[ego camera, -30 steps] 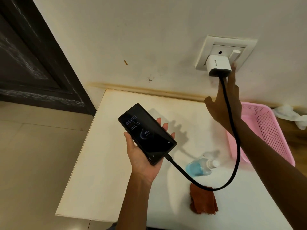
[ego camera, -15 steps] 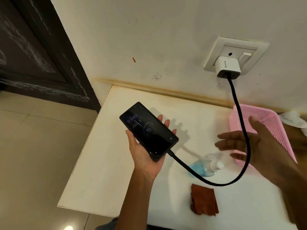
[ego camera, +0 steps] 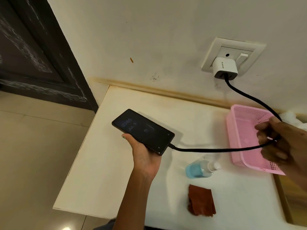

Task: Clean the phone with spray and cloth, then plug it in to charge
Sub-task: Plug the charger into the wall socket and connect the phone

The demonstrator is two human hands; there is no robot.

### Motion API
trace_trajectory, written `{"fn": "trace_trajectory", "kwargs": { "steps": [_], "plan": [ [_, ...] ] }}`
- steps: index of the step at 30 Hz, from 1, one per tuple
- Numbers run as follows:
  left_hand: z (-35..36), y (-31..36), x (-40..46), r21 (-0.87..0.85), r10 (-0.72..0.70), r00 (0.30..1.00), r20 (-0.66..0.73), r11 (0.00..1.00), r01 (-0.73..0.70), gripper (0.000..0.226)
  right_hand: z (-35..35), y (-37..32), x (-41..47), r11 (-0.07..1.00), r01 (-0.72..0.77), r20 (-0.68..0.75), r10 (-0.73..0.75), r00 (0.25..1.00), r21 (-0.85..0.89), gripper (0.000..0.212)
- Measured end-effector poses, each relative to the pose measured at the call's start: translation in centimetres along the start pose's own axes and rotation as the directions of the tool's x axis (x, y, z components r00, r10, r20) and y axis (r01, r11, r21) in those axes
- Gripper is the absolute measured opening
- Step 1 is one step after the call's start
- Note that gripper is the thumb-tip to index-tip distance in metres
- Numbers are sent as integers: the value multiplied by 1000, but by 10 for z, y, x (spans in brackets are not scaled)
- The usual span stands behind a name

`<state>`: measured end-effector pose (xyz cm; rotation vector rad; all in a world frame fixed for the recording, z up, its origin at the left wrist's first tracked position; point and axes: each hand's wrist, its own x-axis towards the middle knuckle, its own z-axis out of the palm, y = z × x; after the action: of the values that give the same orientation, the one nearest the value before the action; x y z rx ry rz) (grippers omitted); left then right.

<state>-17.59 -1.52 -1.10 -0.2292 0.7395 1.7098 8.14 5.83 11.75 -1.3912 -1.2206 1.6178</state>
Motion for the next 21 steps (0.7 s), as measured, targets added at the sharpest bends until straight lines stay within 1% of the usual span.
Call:
{"fn": "trace_trajectory", "kwargs": {
  "steps": [4, 7, 13, 17, 21],
  "plan": [
    [0, 1, 1, 34, -12, 1000, 26, 999, 11, 68, 6, 3, 2, 1000, 17, -114, -20, 993, -25, 35],
    [0, 1, 0, 25, -8, 999, 49, 1000, 7, 64, 11, 10, 6, 998, 49, -193, -54, 980, -29, 29],
    [2, -3, 1, 47, -7, 1000, 24, 999, 6, 60, 20, 26, 18, 995, 80, -248, -94, 964, -62, 18],
    [3, -7, 2, 66, 7, 1000, -10, 998, -6, 59, 28, 37, 24, 992, 87, -274, -110, 955, -97, 23],
    [4, -11, 2, 86, 10, 998, -63, 996, -4, 59, 38, 40, 28, 989, 119, -312, -141, 940, -87, 27]
  ]
}}
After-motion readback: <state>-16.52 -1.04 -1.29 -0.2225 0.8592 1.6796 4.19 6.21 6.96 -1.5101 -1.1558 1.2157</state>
